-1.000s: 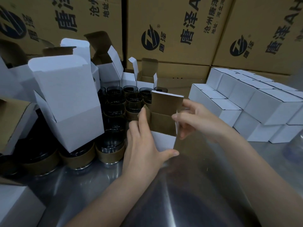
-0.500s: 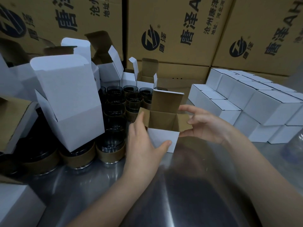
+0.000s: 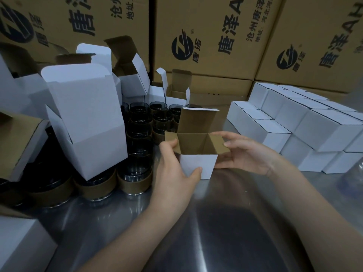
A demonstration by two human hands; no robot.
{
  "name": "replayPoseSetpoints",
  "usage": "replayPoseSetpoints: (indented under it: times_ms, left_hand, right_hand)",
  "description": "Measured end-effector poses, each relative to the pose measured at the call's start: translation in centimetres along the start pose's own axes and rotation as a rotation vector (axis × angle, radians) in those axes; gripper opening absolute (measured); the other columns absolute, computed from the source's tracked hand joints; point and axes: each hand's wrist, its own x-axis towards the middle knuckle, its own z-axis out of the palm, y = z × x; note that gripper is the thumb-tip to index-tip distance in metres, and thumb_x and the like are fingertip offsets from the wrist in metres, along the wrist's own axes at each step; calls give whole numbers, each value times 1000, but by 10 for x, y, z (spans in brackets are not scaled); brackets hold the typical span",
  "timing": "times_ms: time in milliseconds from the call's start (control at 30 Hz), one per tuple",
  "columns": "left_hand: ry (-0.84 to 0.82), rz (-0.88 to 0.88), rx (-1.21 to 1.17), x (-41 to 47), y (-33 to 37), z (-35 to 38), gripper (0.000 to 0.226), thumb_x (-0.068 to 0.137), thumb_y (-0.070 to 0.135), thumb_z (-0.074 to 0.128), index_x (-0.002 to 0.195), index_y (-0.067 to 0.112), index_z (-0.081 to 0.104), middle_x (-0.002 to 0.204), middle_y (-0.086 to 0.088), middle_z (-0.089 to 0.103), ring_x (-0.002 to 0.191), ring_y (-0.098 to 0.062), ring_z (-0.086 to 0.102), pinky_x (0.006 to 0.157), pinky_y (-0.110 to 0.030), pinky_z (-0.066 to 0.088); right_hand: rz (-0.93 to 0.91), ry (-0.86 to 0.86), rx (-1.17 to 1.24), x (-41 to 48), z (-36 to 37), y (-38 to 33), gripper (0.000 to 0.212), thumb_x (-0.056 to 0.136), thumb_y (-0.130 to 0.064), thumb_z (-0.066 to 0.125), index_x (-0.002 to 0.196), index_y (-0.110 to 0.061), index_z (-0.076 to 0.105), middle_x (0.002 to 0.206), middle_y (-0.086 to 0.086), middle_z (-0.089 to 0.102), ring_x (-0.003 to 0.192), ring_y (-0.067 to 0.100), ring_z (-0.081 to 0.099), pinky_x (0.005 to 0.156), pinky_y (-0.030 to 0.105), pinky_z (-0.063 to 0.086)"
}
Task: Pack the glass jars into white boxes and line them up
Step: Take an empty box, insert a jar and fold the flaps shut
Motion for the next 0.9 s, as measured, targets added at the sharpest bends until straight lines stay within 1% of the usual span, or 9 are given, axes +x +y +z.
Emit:
replayPoseSetpoints:
  times_ms: [200,300,367,500,567,633,700,800,900]
  left_hand:
    - [-20,79,47,1,-4,0,66,75,12,79,114,31,29,123,2,46,108,-8,47,87,-11,38]
    - [-49,125,42,0,-1,0,83,75,8,78,131,35,23,140,1,40,127,-8,42,107,-22,36]
    - [-49,163,34,0,1,-2,102,75,5,78,143,41,10,153,0,31,142,-10,32,116,-33,31]
    - [-30,145,-7,1,1,-5,121,76,9,78,134,63,-13,158,8,27,144,-6,29,118,-35,30]
    - [-42,77,-35,2,-1,-4,123,76,12,80,142,57,-15,157,10,32,142,-7,35,117,-32,32]
    - [-68,12,-83,4,-6,-3,120,77,14,81,153,38,-9,154,11,36,139,-7,38,115,-28,33]
    - [-88,-17,-106,7,-7,-3,110,77,16,81,156,27,5,153,9,38,140,-8,38,117,-33,32]
    - [-82,6,-80,8,-8,-4,92,76,20,81,151,25,29,145,8,45,135,-9,43,114,-38,37]
    - [-57,-5,-24,8,-8,-4,87,74,27,82,147,30,35,139,10,44,130,-5,43,111,-31,37]
  right_hand:
    - [-50,34,-31,3,3,2,46,84,-15,49,128,-9,59,115,17,63,106,31,59,94,51,53]
    - [-59,44,-70,3,2,1,46,82,-16,48,125,-8,61,108,16,65,99,29,63,92,49,54]
    - [-69,54,-89,2,2,0,44,81,-16,48,122,-10,63,105,16,66,96,28,64,87,45,56]
    - [-78,22,-96,2,3,-1,39,83,-17,49,119,-10,65,104,17,67,94,29,66,81,41,57]
    - [-87,32,-121,1,5,-1,37,85,-21,53,118,-11,65,103,15,68,93,28,67,83,44,57]
    - [-130,126,-174,0,10,-3,38,84,-26,57,119,-12,64,102,16,67,92,29,64,83,45,55]
    - [-247,302,-261,-2,20,-9,29,83,-27,60,111,-19,67,88,8,64,80,22,61,75,40,51]
    - [-560,595,-399,-7,43,-19,8,86,-21,61,88,-21,68,64,-14,58,58,4,50,57,21,41]
    - [-854,711,-528,-19,73,-30,14,87,-13,56,77,-10,65,60,-17,55,59,2,49,55,17,39]
